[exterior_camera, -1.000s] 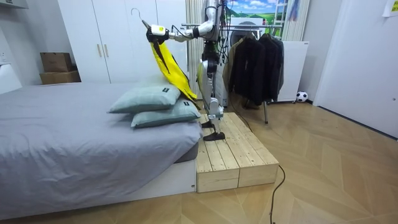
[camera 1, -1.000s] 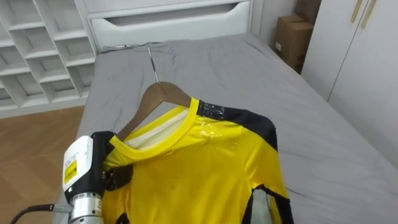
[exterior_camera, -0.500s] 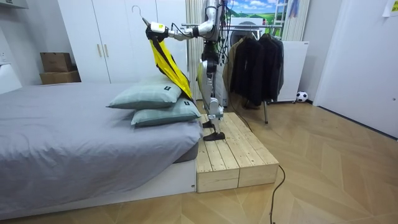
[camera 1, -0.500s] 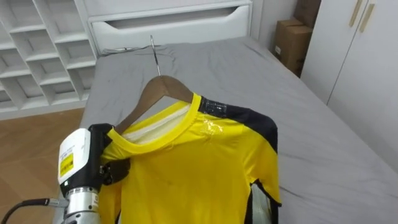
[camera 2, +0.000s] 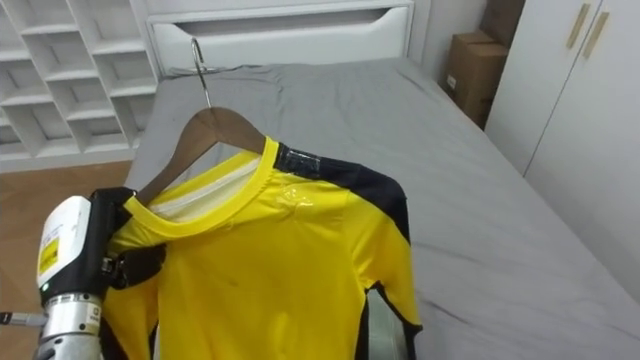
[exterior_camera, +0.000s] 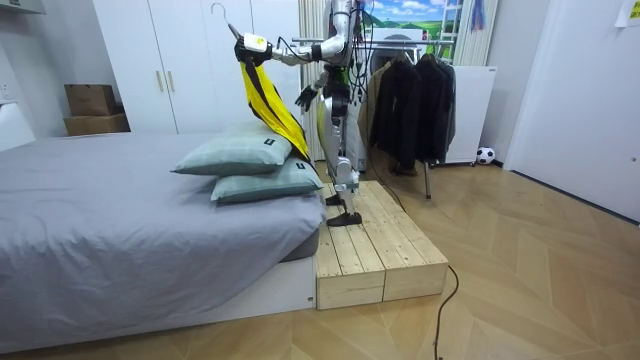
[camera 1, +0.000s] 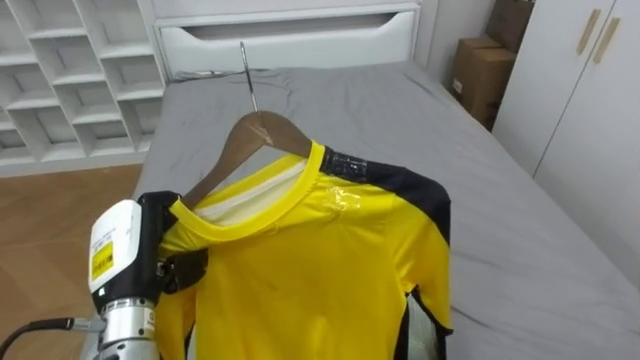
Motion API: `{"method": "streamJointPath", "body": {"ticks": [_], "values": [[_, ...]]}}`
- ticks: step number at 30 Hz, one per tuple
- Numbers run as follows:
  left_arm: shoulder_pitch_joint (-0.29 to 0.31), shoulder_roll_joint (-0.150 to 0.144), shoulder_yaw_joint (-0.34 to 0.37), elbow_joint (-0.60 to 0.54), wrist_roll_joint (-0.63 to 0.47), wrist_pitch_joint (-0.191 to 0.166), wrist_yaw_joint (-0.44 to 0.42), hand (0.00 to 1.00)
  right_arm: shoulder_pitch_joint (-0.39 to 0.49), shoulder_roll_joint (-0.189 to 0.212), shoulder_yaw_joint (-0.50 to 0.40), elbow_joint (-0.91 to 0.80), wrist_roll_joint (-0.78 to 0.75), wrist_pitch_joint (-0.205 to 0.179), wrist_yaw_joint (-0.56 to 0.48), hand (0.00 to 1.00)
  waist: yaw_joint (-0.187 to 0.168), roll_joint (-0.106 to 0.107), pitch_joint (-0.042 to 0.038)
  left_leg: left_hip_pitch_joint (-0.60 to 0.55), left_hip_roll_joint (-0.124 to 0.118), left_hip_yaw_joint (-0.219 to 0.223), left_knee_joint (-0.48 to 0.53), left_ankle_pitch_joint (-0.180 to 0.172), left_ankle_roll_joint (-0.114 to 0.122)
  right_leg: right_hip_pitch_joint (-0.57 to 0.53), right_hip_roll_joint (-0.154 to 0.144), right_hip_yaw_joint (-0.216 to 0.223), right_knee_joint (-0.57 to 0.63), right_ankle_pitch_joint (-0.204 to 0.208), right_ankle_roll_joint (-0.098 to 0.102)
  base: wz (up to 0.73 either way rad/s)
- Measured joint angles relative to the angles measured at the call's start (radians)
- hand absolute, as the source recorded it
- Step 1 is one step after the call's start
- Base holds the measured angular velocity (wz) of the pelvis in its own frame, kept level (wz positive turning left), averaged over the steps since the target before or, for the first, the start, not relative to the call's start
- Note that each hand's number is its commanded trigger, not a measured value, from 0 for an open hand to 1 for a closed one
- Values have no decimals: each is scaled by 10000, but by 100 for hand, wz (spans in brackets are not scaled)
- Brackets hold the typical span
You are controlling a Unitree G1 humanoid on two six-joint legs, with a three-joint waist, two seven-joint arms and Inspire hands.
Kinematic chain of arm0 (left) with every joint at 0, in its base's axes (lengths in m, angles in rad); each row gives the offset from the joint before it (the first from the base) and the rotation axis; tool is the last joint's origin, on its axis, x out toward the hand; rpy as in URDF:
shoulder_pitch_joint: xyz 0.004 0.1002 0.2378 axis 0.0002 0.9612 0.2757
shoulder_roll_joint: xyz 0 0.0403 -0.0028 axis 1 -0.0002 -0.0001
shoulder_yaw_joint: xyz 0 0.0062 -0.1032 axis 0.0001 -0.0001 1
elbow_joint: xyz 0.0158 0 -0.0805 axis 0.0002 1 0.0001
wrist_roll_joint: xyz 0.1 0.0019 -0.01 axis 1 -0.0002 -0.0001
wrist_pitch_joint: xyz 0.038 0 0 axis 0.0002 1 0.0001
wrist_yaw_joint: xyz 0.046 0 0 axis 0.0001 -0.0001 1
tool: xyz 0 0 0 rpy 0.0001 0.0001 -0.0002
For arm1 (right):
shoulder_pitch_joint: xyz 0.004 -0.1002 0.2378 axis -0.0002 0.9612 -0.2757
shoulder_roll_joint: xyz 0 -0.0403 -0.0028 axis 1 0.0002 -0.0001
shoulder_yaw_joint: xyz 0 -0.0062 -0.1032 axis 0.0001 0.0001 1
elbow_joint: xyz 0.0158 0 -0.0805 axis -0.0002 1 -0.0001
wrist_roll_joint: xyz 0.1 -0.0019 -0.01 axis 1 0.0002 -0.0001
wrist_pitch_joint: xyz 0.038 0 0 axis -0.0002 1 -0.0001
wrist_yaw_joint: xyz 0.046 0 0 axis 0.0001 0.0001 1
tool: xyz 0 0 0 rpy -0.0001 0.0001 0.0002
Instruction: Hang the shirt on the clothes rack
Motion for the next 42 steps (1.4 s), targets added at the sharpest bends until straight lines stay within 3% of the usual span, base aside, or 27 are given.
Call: {"method": "streamJointPath", "body": {"ticks": [7, 19, 29, 42], "values": [[293, 73, 168, -629, 196, 145, -399, 100, -127, -167, -15, -3206, -2827, 59, -468, 0, 155, -177, 13, 48, -10, -28, 6, 1, 0, 59, -12, -12, 12, 1, 0, 1], [301, 13, 663, -659, 184, 142, -500, 100, -35, -218, 66, -6449, -3760, -112, -878, 0, 299, -136, 56, 69, 10, 57, -7, 0, -1, -13, -8, 61, 136, -2, 3, -1], [299, 3, 661, -659, 174, 141, -499, 100, -44, -308, 719, -7458, -3836, -115, -883, 0, 338, -47, 110, 73, 19, 60, -13, 0, -1, -19, 0, 62, 146, -2, 3, 0], [295, 0, 610, -816, 204, 157, -907, 100, -435, -306, 1416, -8250, -4072, 38, -412, 0, 560, -20, 97, -170, 25, 70, 94, 0, -1, -227, -2, 72, 171, -1, 2, 0]]}}
